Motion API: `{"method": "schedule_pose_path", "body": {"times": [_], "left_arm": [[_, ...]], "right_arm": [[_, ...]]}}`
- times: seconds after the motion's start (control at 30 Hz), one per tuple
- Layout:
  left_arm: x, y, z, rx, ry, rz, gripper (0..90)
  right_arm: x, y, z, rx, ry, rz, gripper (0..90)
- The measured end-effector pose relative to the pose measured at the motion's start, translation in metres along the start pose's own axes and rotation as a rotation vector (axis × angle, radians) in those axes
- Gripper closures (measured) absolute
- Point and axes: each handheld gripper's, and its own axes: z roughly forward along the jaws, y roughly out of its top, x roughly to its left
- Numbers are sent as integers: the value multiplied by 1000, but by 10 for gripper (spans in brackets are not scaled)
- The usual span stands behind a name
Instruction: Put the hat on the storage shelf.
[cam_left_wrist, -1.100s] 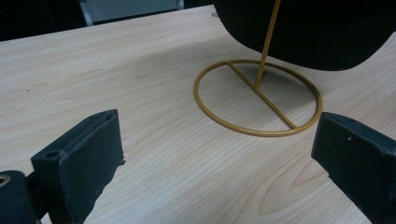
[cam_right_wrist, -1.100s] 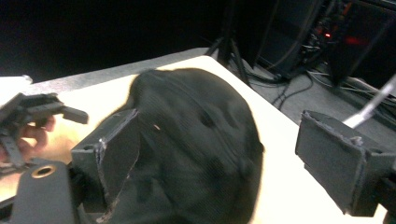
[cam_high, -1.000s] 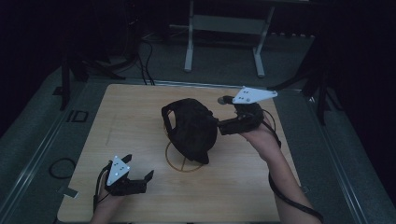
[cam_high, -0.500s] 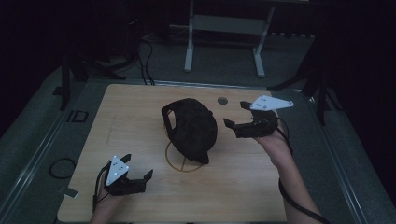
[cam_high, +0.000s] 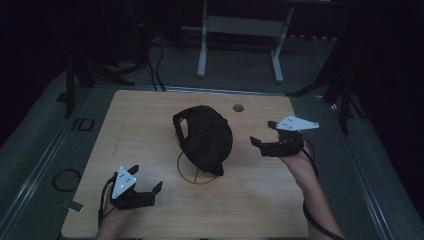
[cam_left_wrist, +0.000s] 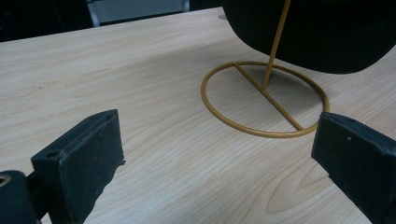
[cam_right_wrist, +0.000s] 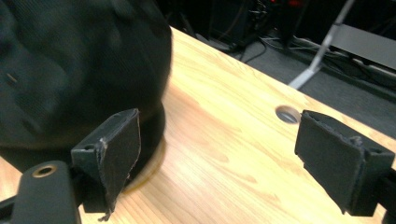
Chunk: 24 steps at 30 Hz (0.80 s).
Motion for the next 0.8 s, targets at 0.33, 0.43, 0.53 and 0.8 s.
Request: {"method": "schedule_pose_path", "body": {"times": [0.33, 0.43, 0.53, 0.8], "left_arm": [[1, -1, 0, -1, 7, -5, 26], [2, -2, 0, 2, 14, 1, 26], [3, -3, 1, 5, 20, -1, 26], [6, -6, 1, 13, 27, -6, 26]], "right_arm": [[-11, -55, 3, 11, -42, 58, 141], [-13, -71, 2, 11, -62, 74, 140], [-16, -87, 1, 6, -72, 99, 141], [-21, -127, -3, 37, -115, 148, 142]]}}
